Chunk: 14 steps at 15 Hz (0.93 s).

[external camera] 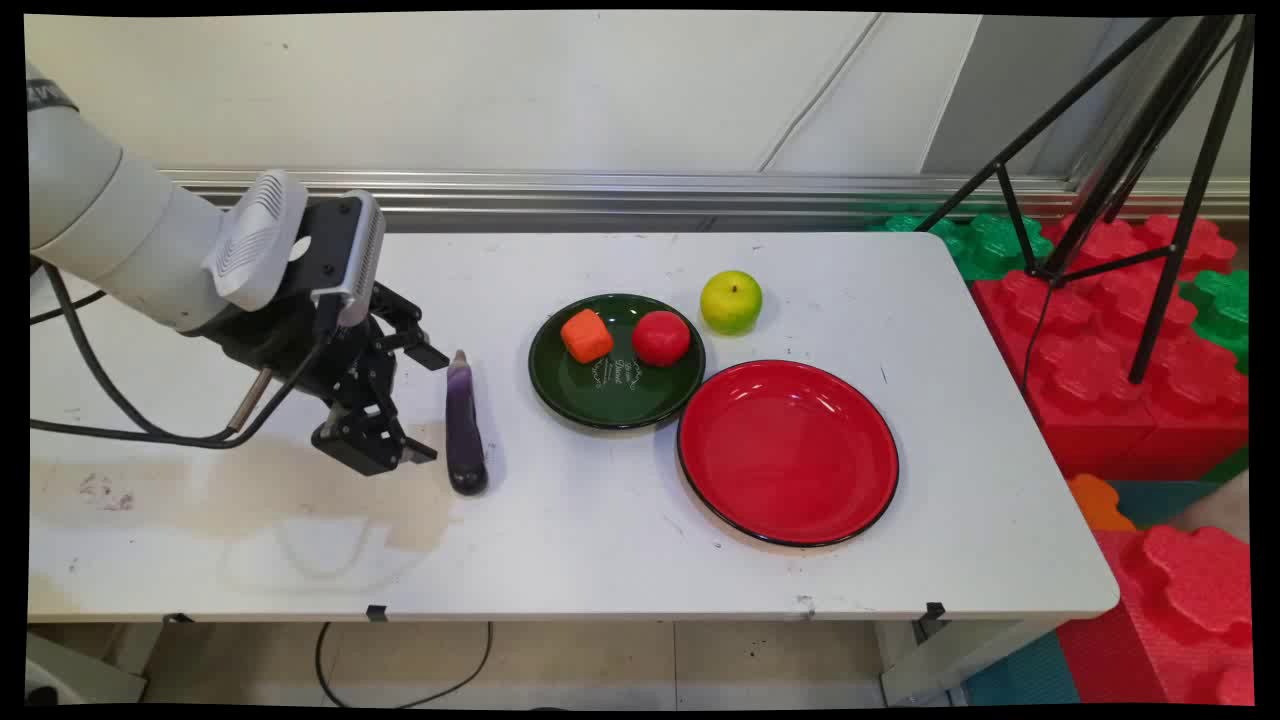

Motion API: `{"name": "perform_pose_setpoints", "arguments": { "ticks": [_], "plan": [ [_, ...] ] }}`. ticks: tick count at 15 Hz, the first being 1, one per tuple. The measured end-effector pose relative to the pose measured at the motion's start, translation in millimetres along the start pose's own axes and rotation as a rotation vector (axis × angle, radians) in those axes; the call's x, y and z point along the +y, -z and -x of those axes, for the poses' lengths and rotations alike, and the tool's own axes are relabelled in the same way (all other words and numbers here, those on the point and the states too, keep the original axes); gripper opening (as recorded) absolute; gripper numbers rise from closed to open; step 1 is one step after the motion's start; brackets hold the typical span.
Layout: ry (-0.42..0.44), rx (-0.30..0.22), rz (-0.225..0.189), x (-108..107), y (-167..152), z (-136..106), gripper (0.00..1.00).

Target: Pick up the mandarin from the green plate

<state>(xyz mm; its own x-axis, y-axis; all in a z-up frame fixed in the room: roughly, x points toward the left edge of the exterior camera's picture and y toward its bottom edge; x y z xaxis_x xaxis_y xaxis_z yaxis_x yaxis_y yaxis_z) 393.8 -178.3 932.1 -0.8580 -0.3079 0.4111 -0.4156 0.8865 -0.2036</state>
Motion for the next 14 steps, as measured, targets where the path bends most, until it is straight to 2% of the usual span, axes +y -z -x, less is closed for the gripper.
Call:
{"name": "perform_pose_setpoints", "arguments": {
  "ticks": [8, 14],
  "plan": [
    [0.043, 0.050, -0.070, -7.1, 8.9, -12.6, 1.00],
    [0.159, 0.110, -0.130, -19.5, 10.7, -38.5, 1.00]
  ]
}}
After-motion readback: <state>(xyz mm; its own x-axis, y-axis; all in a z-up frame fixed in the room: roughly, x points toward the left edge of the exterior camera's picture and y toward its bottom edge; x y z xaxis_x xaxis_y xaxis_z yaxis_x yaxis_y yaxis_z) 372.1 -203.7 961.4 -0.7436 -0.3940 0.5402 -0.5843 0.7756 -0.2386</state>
